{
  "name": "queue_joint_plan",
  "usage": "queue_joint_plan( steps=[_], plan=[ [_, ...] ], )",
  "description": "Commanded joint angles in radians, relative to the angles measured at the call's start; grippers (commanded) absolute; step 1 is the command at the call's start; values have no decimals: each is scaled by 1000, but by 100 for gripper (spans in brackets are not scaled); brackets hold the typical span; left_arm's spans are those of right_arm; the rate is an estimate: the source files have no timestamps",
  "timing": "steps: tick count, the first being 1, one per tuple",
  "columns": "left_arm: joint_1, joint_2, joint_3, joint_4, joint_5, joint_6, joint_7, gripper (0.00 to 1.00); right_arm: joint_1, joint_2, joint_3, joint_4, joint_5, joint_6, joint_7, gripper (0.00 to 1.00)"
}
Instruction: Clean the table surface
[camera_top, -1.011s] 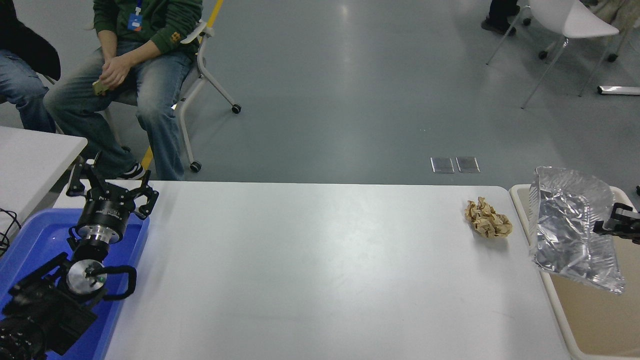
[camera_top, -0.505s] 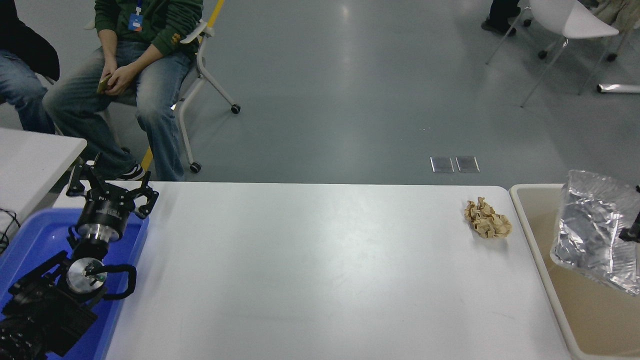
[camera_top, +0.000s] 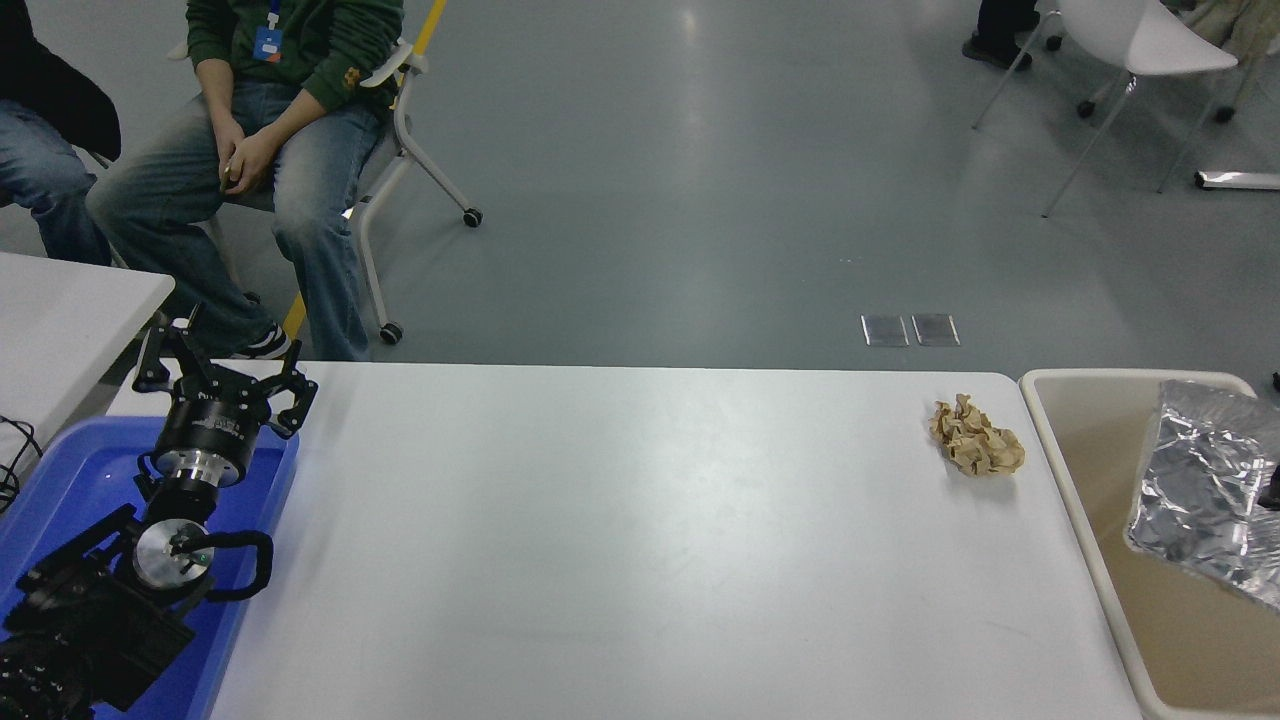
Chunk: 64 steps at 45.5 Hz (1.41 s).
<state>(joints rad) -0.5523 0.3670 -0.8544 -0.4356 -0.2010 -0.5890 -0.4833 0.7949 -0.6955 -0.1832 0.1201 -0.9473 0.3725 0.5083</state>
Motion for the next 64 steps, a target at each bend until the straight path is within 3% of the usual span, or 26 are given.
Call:
queue_joint_plan(
  steps=[1,18,38,55,56,59,61,64],
  plan=[
    [0,1,0,0,0,0,0,100,-71,90,-122,-132,2,-179,50,0],
    [0,0,0,0,0,0,0,100,-115,113,-223,-163,2,-368,19,0],
    [0,0,0,0,0,0,0,100,-115,208,-220,-204,4,-449,-103,0],
    [0,0,0,0,0,0,0,100,-112,217,-223,-204,4,-475,-119,0],
    [0,0,0,0,0,0,0,100,-112,217,-222,-204,4,-480,-120,2],
    [-1,0,0,0,0,0,0,100,-111,218,-220,-204,4,-492,-120,53],
    [0,0,0,0,0,0,0,100,-111,218,-222,-204,4,-495,-120,59],
    [0,0,0,0,0,0,0,100,-109,218,-223,-204,4,-501,-119,75]
  ],
)
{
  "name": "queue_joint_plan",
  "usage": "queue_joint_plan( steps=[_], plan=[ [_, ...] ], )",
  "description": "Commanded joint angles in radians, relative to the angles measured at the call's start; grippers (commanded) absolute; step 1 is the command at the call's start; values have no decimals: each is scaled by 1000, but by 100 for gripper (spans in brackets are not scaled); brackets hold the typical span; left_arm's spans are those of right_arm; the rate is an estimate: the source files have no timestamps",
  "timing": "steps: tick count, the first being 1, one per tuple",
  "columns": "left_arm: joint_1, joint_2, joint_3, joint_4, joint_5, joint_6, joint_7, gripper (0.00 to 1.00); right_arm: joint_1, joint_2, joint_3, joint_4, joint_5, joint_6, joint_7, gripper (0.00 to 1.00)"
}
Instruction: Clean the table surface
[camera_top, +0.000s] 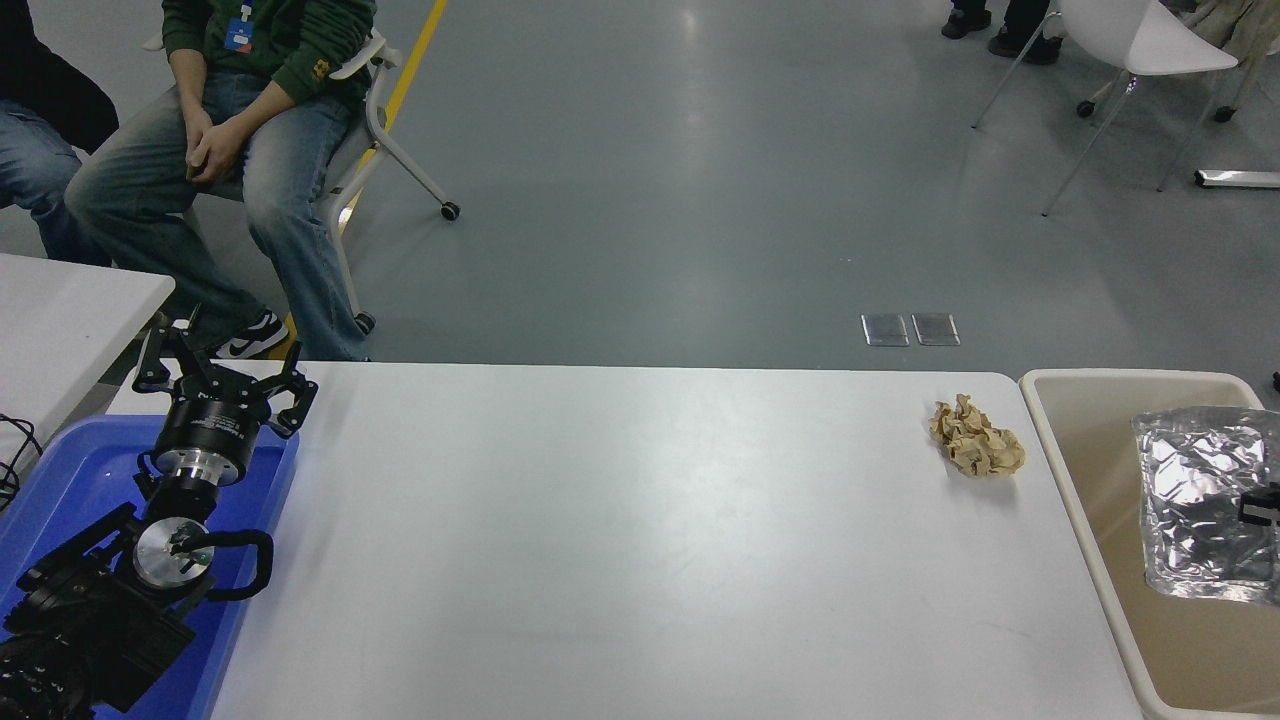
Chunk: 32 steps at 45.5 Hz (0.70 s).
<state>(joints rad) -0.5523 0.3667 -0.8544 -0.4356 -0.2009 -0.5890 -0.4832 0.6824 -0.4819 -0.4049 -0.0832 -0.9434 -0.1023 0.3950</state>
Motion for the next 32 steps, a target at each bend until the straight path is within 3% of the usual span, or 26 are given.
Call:
queue_joint_plan(
  steps=[1,6,11,25,32],
  plan=[
    [-1,0,0,0,0,0,0,100,3,5,0,-1,0,-27,-5,76],
    [-1,0,0,0,0,0,0,100,6,3,1,-3,0,-27,-5,80],
    [-1,0,0,0,0,0,0,100,5,2,1,-3,0,-27,-5,100],
    [0,0,0,0,0,0,0,100,5,-1,11,-6,8,-27,-5,100],
    [0,0,0,0,0,0,0,100,5,-9,1,-6,106,-22,-5,100]
  ],
)
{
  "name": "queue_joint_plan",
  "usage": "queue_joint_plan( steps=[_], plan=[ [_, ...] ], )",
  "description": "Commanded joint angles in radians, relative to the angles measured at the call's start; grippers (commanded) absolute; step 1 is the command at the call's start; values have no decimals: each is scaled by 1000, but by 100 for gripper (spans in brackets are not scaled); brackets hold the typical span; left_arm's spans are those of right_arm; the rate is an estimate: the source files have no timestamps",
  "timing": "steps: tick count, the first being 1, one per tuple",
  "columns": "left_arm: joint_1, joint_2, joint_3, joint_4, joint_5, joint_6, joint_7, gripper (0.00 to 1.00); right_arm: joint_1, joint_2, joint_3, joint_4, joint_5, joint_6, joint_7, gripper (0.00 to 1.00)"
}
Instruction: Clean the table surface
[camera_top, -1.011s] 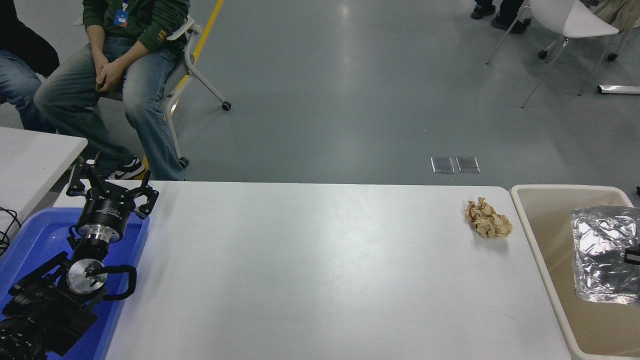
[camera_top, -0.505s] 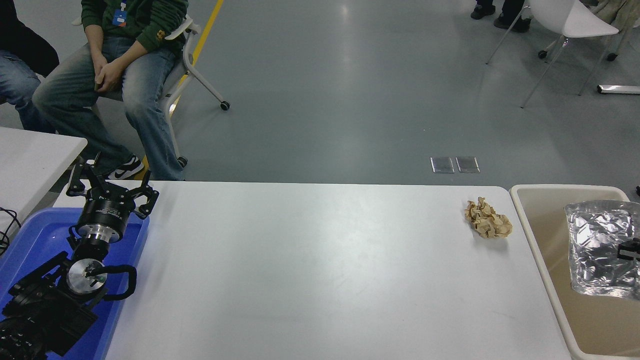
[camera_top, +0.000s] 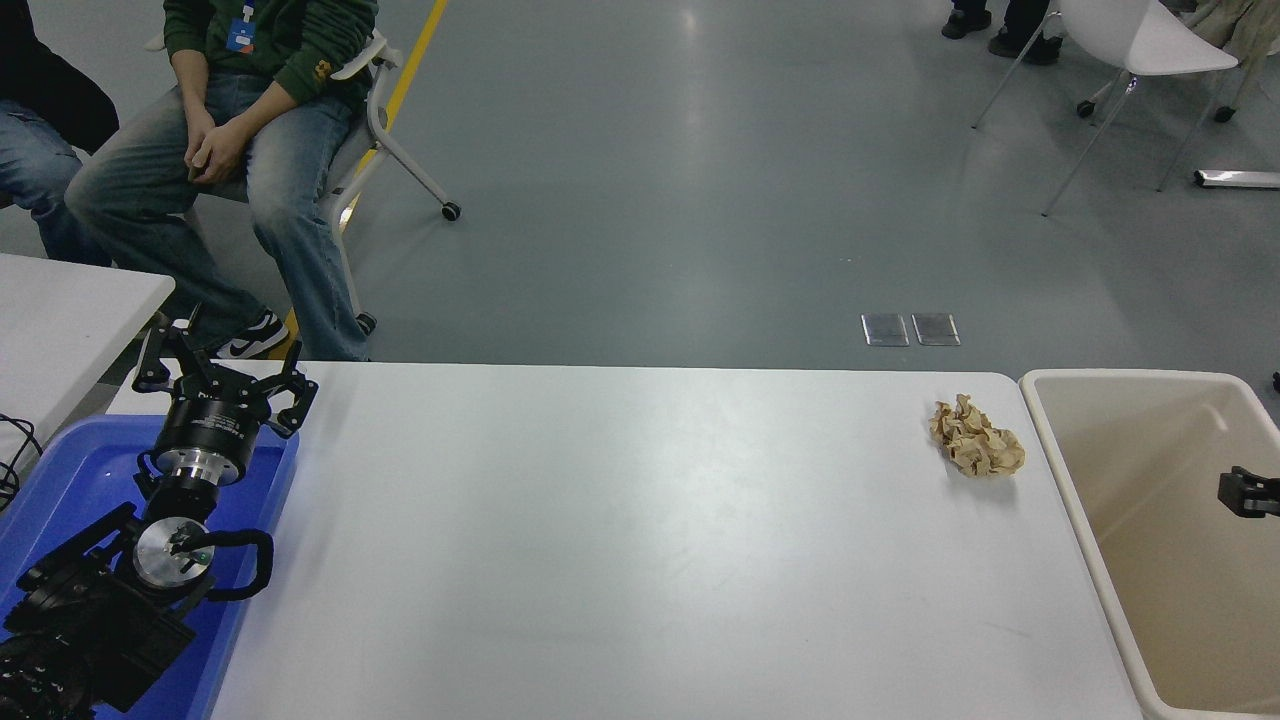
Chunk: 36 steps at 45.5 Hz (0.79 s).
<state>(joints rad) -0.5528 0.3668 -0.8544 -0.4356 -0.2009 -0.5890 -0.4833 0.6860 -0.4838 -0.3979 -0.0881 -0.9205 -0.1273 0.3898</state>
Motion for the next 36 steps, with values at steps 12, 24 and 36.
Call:
queue_joint_plan(
  steps=[12,24,36],
  plan=[
    [1,0,0,0,0,0,0,100,4,-21,-4,-1,109,6,0,100],
    [1,1,0,0,0,0,-1,100,26,-35,-4,-2,169,11,1,100],
    [1,0,0,0,0,0,0,100,27,-71,1,-1,249,14,0,100]
  ],
)
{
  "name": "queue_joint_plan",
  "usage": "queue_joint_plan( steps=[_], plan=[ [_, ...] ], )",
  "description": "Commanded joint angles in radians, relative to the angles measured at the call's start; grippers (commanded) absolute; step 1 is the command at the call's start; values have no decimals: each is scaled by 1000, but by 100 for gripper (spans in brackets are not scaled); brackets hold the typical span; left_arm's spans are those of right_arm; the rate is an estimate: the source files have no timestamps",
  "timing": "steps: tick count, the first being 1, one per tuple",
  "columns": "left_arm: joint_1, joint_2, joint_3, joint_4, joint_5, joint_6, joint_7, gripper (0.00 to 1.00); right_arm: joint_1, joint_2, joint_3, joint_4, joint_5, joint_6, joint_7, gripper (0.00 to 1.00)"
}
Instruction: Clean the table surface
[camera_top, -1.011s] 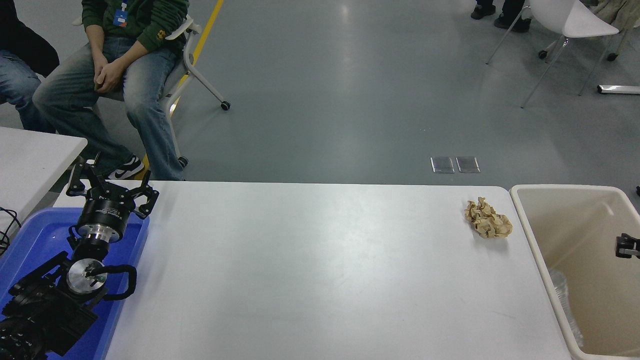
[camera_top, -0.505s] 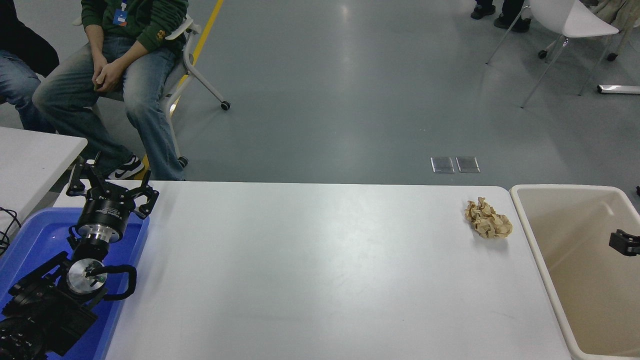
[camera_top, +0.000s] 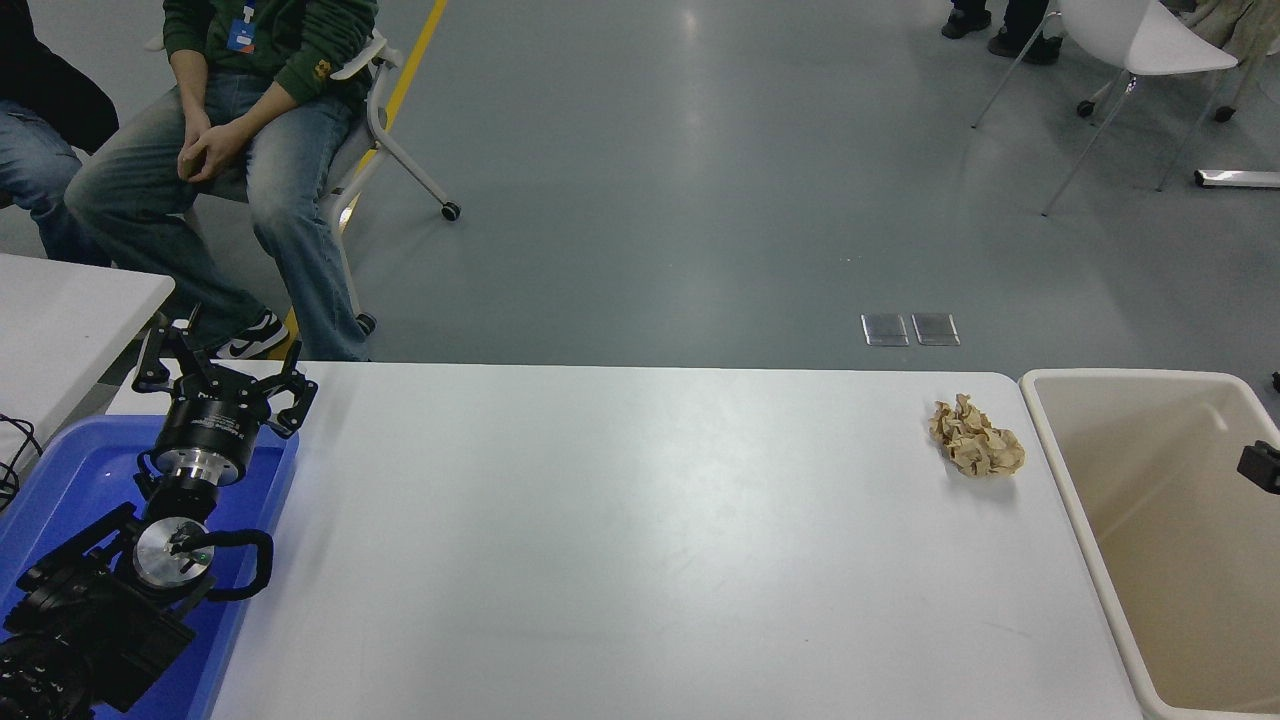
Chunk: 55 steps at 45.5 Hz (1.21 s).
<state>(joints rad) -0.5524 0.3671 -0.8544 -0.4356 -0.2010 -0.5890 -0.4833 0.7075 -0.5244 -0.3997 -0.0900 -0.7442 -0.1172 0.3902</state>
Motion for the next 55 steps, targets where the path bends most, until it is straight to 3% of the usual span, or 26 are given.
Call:
queue_joint_plan(
  steps=[1,15,24,32,44,55],
  plan=[
    [-1,1,0,0,0,0,0,100,6,-34,2,1,81,5,-1,100],
    [0,0,0,0,0,0,0,100,13,-80,27,35,137,17,2,99],
    [0,0,0,0,0,0,0,100,92,-92,130,125,137,73,-10,99],
    [0,0,0,0,0,0,0,100,129,-149,392,242,135,120,-135,99],
    [0,0,0,0,0,0,0,100,109,-175,890,374,151,185,-160,99],
    [0,0,0,0,0,0,0,100,49,-190,1055,533,433,275,-214,99]
  ],
)
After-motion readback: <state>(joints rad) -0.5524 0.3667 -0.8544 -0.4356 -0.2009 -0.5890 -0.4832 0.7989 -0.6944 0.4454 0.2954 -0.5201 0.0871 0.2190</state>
